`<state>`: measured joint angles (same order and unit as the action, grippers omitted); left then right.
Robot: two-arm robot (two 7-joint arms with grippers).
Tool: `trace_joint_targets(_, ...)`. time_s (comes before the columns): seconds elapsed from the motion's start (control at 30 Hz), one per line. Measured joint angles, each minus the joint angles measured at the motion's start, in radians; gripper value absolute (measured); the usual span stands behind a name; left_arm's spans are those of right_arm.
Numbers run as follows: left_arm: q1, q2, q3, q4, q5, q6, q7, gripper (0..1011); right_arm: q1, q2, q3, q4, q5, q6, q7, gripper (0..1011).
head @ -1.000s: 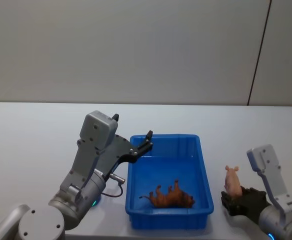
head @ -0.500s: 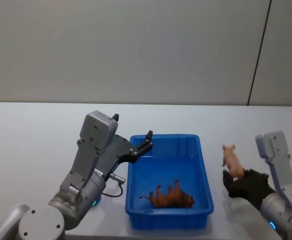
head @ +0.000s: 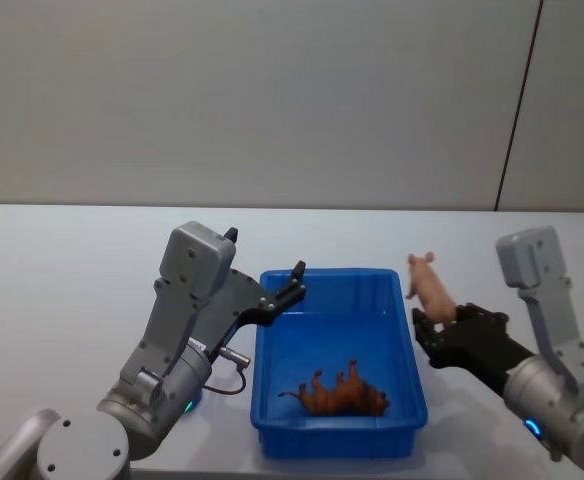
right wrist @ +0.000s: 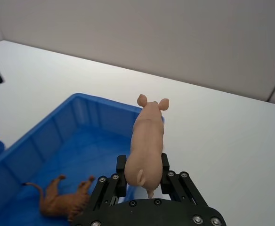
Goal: Pick up the two dolls from the table and place them into the box.
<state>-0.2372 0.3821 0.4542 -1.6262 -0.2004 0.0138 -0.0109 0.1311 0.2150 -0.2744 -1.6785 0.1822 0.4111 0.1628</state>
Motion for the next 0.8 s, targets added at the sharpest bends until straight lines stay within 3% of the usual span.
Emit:
trace_joint_targets(0.37,0.0,0.0,0.0,0.0,0.0,0.0,0.0,1004,0.052,-0.038,-0.038,0.01,-0.053,0.102,0.091,405)
trace_joint_targets(0.5,0.0,0.0,0.0,0.0,0.0,0.0,0.0,1004,0.07,-0.054,-0.051,0.026,-0.075,0.132,0.105,576)
trace_joint_targets(0.8,0.0,0.0,0.0,0.0,0.0,0.0,0.0,1004,0.086,-0.068,-0.06,0.046,-0.09,0.138,0.108,827)
